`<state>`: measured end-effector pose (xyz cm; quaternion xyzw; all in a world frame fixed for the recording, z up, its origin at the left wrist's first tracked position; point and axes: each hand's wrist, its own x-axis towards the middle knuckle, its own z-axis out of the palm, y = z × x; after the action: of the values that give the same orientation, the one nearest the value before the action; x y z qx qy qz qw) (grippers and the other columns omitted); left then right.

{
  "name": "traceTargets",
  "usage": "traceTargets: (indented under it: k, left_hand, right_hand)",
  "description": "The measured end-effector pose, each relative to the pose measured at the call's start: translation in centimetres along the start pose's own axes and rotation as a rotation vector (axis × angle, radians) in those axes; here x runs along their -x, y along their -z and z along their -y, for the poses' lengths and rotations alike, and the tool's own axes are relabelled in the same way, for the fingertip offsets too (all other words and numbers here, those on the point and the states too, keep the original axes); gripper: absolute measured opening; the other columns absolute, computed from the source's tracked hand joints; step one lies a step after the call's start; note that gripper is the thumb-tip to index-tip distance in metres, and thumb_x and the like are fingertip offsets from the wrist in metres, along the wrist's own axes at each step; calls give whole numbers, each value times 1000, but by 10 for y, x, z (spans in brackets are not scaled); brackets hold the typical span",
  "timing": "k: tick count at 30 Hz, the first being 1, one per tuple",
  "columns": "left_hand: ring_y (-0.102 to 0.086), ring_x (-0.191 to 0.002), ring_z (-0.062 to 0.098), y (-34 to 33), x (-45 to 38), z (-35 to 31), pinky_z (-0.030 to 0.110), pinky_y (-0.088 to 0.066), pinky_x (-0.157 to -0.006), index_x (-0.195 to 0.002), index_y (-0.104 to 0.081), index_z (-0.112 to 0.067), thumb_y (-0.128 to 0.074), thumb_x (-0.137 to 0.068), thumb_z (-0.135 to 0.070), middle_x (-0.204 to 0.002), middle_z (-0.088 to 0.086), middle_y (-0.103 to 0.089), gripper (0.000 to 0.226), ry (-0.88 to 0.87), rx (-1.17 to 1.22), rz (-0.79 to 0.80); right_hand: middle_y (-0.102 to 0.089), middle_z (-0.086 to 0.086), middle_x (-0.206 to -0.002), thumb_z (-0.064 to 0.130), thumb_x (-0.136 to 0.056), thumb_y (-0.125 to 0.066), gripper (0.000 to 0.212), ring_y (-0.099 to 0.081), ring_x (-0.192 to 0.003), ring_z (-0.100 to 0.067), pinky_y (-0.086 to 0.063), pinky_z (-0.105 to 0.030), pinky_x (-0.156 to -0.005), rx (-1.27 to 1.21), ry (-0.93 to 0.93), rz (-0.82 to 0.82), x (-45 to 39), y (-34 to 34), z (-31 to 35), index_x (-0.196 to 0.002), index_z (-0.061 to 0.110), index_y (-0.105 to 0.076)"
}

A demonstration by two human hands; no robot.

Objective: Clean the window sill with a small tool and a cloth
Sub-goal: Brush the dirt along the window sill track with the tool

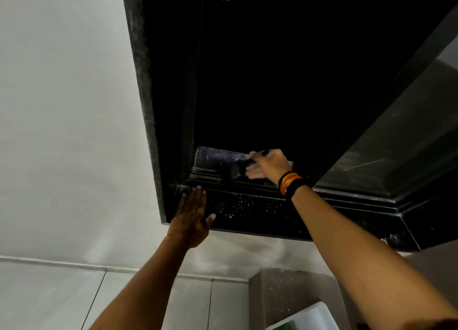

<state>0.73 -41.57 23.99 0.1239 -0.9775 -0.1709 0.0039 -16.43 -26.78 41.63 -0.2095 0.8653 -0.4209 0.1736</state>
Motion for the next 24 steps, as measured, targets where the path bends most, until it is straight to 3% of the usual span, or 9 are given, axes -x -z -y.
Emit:
traceTargets:
  k: [3, 6, 8, 10, 12, 15, 18, 21, 24]
  left_hand:
    - [22, -151, 26, 1, 0, -2, 30, 30, -113, -157, 9, -7, 15, -83, -69, -165, 11, 20, 97, 21, 4, 14]
    - [24, -151, 25, 0, -1, -1, 36, 23, -119, -157, 12, -8, 22, -79, -71, -164, 10, 23, 101, 32, -9, 18]
    - [25, -151, 25, -1, -1, -2, 41, 17, -123, -157, 13, -8, 15, -82, -65, -164, 10, 23, 94, 39, -8, 23]
    - [26, -150, 25, 0, -1, -3, 41, 16, -123, -157, 14, -8, 14, -82, -61, -164, 10, 24, 91, 43, -8, 32]
    - [26, -150, 24, 2, -1, -2, 39, 18, -122, -157, 14, -9, 14, -81, -61, -164, 10, 24, 92, 44, -2, 35]
    - [26, -150, 24, 4, -1, -1, 39, 18, -122, -157, 14, -8, 14, -80, -61, -165, 10, 23, 93, 39, 2, 40]
    - [26, -150, 25, 3, -2, -2, 41, 16, -123, -157, 14, -8, 14, -81, -60, -164, 10, 24, 92, 47, -3, 38]
    - [25, -150, 25, 1, -2, -2, 43, 15, -124, -157, 14, -8, 15, -81, -59, -164, 11, 24, 91, 49, -26, 39]
    - [25, -151, 25, 1, -3, -2, 39, 21, -121, -157, 12, -8, 13, -81, -60, -165, 11, 21, 93, 48, -27, 41]
  right_hand:
    - [-69, -22, -77, 17, -100, -52, 29, -72, -66, -30, -64, -39, -66, -65, 17, -100, -9, 12, 17, -106, -9, -62]
    - [-72, -18, -65, 27, -96, -50, 37, -72, -59, -27, -63, -40, -68, 480, 34, -228, -14, 35, 22, -78, -2, -66]
    - [-74, -20, -73, 28, -91, -52, 32, -73, -69, -32, -63, -43, -73, 684, -13, -192, -10, 25, 25, -77, 3, -66]
    - [-74, -24, -84, 23, -91, -56, 28, -73, -75, -34, -63, -44, -71, 500, -44, -94, -4, -12, 31, -92, -2, -69]
    - [-72, -31, -89, 16, -97, -55, 28, -72, -66, -32, -64, -40, -60, 3, -92, 3, -7, -49, 35, -107, -9, -63]
    - [-69, -28, -78, 14, -98, -54, 21, -70, -56, -27, -64, -41, -61, -475, -84, -78, -20, -55, 35, -99, -5, -61]
    - [-70, -19, -66, 29, -95, -52, 32, -70, -52, -27, -63, -45, -59, -76, 44, -322, -25, -14, 25, -80, 4, -64]
    - [-72, -16, -65, 37, -92, -47, 40, -71, -55, -26, -63, -38, -59, 466, 75, -290, -26, -8, 16, -78, 5, -67]
    - [-72, -19, -67, 34, -92, -51, 34, -73, -59, -33, -63, -50, -61, 157, -28, -110, -23, -59, 25, -79, 6, -66]
